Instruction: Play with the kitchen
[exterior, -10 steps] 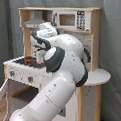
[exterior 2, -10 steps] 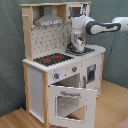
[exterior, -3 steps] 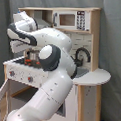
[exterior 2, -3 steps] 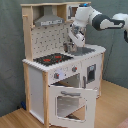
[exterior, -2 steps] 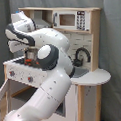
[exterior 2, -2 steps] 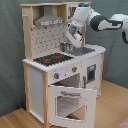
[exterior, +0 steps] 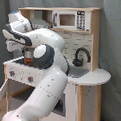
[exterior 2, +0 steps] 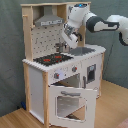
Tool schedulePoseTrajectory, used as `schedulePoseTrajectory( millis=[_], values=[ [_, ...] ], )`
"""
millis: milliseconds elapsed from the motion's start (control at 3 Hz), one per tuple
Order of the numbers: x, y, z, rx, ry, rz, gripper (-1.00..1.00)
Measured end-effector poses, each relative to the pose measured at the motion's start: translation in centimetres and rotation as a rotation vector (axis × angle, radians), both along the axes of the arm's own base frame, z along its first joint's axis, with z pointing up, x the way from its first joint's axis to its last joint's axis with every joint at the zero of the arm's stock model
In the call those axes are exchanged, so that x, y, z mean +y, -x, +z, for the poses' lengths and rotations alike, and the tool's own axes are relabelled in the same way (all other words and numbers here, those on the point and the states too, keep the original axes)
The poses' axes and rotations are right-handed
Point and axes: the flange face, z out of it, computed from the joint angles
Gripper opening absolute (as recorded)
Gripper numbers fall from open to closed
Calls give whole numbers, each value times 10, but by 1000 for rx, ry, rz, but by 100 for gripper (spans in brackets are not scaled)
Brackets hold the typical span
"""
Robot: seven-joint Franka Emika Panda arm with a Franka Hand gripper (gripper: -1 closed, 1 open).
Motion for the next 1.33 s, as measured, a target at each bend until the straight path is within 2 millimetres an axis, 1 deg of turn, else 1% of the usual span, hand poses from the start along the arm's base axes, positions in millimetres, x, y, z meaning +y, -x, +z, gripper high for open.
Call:
schedulePoseTrajectory(
  millis=[667,1000,1333],
  values=[
    [31,-9,-17,5,2,13,-100],
    [41,-18,-23,8,10,9,-100],
    [45,-33,-29,14,16,9,-100]
  ],
)
